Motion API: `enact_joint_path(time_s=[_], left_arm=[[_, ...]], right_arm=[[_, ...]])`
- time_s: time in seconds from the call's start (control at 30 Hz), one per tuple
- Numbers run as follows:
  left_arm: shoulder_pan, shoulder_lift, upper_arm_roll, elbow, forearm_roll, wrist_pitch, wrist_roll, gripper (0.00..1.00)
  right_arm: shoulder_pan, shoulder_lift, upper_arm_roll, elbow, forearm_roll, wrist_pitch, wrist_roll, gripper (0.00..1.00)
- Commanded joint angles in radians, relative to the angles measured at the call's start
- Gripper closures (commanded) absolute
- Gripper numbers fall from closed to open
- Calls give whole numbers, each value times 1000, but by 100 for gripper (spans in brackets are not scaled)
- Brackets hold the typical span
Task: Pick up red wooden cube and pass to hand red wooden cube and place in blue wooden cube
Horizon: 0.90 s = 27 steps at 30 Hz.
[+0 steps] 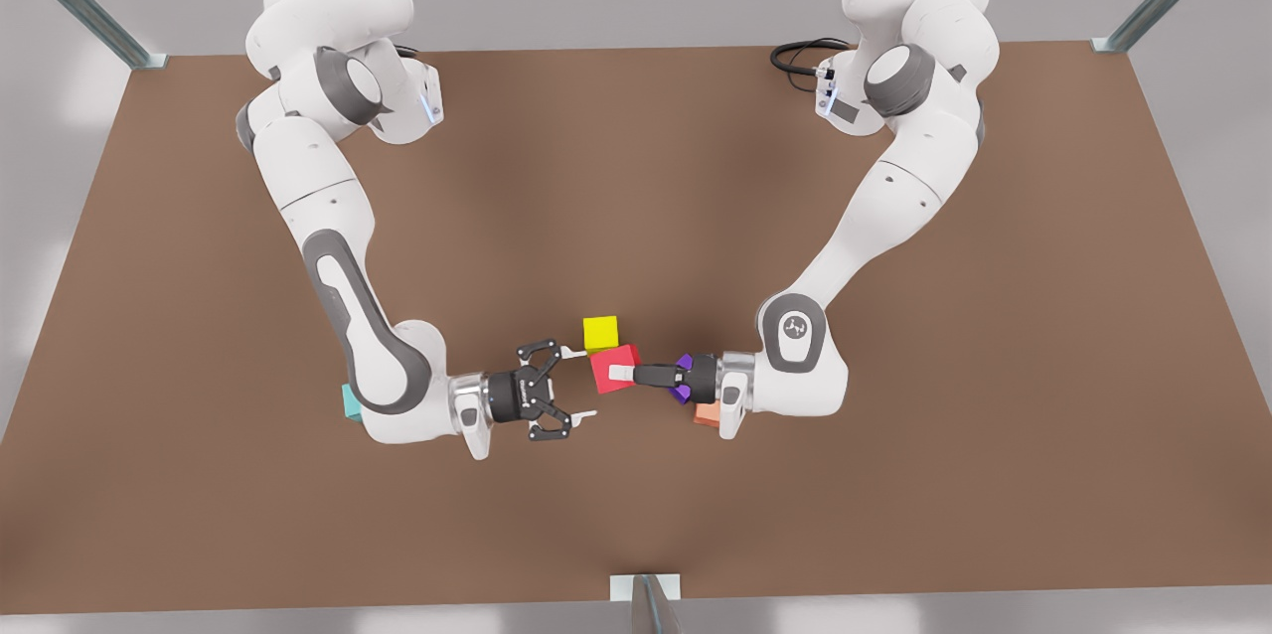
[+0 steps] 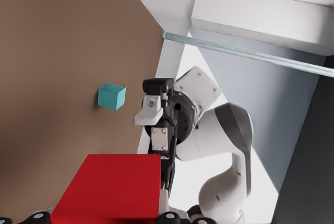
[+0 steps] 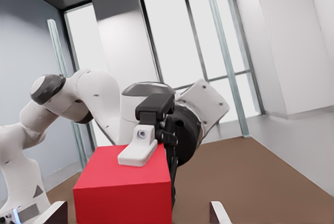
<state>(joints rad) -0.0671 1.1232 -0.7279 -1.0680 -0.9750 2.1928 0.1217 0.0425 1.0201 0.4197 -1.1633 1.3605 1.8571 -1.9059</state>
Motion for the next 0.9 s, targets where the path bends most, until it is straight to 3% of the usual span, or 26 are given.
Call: enact_joint_path(time_s=[0.0, 0.87], left_arm=[[0, -2, -1, 0, -5, -1, 73, 31], [-5, -2, -1, 0, -7, 1, 73, 31]], right_arm=[[0, -2, 1, -1, 9, 2, -137, 0], [54, 23, 19, -1, 57, 59, -139, 0]])
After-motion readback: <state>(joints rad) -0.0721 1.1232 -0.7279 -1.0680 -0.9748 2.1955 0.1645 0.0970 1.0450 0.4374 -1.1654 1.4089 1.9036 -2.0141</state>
